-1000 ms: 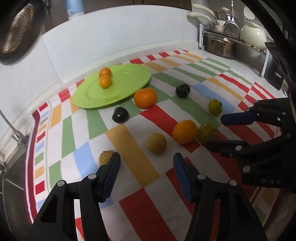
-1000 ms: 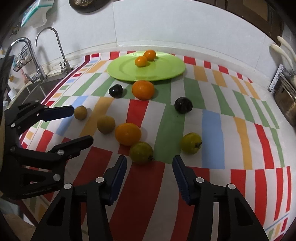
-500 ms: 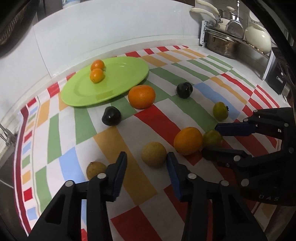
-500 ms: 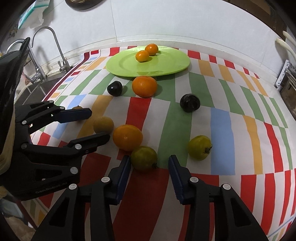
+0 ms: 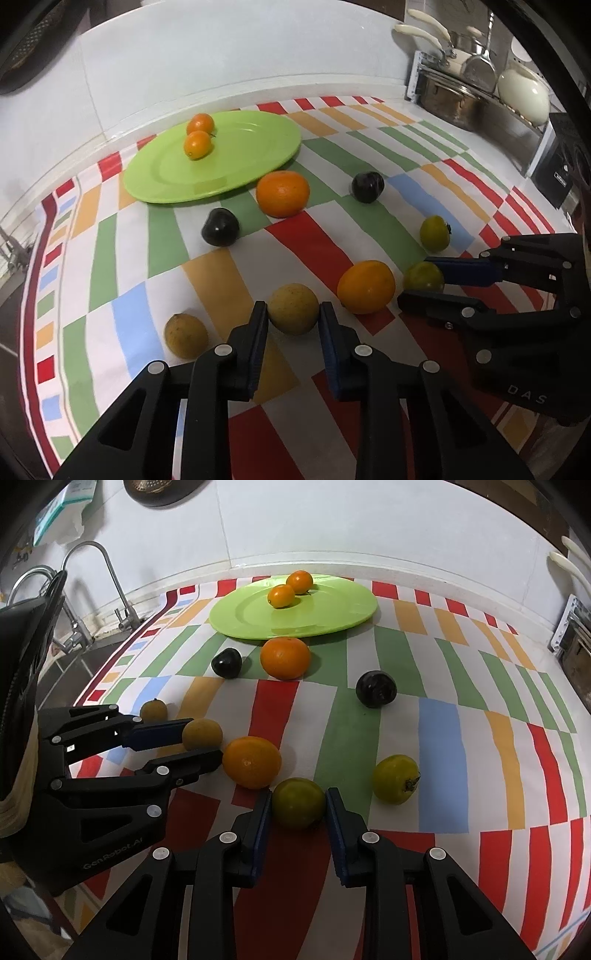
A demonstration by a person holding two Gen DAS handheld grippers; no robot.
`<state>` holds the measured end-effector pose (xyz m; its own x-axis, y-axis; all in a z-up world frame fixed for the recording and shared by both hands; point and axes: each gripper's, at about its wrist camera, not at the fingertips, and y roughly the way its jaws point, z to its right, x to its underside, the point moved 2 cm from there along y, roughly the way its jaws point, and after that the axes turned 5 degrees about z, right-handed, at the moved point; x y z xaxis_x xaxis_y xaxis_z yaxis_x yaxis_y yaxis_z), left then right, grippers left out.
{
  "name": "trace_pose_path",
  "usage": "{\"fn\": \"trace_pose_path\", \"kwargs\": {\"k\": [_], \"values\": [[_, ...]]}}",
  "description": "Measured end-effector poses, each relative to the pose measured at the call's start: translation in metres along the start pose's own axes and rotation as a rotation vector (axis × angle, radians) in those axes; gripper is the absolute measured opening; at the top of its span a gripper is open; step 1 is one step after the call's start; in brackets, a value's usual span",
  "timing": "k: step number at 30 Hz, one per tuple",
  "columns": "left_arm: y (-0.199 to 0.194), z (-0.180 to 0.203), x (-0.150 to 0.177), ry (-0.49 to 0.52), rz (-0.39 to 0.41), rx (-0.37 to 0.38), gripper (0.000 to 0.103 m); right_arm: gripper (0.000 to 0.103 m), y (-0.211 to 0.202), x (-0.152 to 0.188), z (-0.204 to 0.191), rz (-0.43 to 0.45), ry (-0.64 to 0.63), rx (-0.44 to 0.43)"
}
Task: Organize fruits
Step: 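Carry the green lime with the right gripper onto the plate and release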
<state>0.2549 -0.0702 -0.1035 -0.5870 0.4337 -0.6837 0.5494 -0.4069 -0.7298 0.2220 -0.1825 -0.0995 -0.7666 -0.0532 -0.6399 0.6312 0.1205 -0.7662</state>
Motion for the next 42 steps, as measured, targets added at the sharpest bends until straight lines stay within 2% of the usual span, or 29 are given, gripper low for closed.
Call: {"fn": "trace_pose_path", "kwargs": {"k": [9,14,27,32,40,42], "values": [[-0.027,-0.005,-0.010,-0.051,0.034,-0.035,0.028,0.029,-0.020,-0.013,-0.008,0.062,-0.013,-0.014],[-0.037,-0.012,-0.026,-0.070,0.071,-0.059,0.028,0.029,-0.025,-0.025,-0.008,0.102,-0.019,-0.018],[-0.033,-0.038,-0.082,-0.088,0.136,-0.104,0.028,0.029,-0.018,-0.093,0.002,0.212,0.002,-0.026],[-0.020,-0.053,-0.103,-0.093,0.140,-0.116,0.028,0.029,-0.004,-0.118,0.008,0.210,-0.003,-0.037],[0.017,-0.077,-0.121,-0.106,0.092,-0.132,0.028,0.029,0.041,-0.149,0.018,0.148,0.003,-0.042],[0.026,-0.083,-0.122,-0.133,0.070,-0.111,0.028,0.029,0.054,-0.154,0.019,0.127,0.005,-0.039]]}}
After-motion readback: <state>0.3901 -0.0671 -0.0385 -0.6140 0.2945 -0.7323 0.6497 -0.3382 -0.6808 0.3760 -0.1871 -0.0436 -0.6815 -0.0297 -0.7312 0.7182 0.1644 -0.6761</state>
